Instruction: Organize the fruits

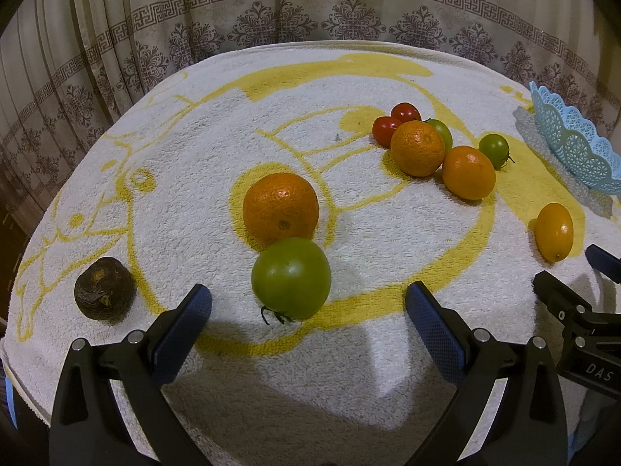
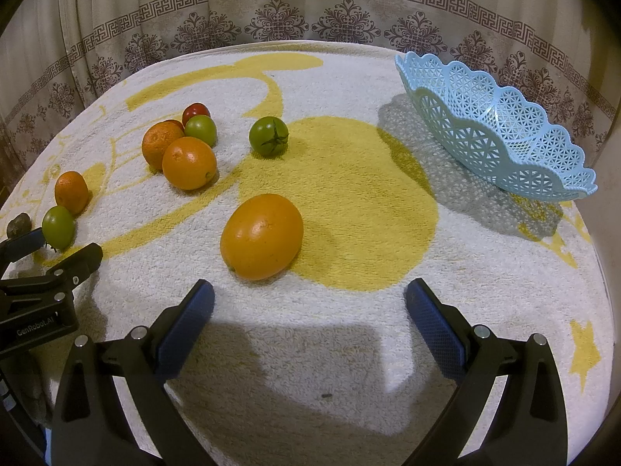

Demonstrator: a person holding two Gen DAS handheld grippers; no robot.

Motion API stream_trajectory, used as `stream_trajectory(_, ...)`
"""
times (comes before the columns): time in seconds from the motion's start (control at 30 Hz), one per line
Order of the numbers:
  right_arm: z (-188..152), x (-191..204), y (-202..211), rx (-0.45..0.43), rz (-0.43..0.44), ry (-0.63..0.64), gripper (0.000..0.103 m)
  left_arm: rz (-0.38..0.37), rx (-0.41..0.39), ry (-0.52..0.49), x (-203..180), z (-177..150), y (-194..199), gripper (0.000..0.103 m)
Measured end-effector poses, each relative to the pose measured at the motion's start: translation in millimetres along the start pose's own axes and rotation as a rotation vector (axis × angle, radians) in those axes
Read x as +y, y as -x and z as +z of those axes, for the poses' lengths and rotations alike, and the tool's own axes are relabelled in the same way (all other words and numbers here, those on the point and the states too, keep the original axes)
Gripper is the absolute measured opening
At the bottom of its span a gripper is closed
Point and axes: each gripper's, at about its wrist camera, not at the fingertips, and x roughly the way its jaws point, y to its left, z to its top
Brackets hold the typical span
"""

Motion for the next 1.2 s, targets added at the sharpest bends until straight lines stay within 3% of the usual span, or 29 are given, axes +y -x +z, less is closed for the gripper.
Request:
stream_trajectory(0.97, -0.6, 0.4, -0.2, 0.001, 0.001, 0.000, 0.101, -0.015, -0.013, -0.002, 3.4, 1.2, 3.0, 0.098)
stream_trajectory(1.2, 0.2, -0.4, -0.3, 0.002, 0.002, 0.000, 0.101, -0.029, -0.045, 0.019, 13.8, -4.1, 21.5, 0.098)
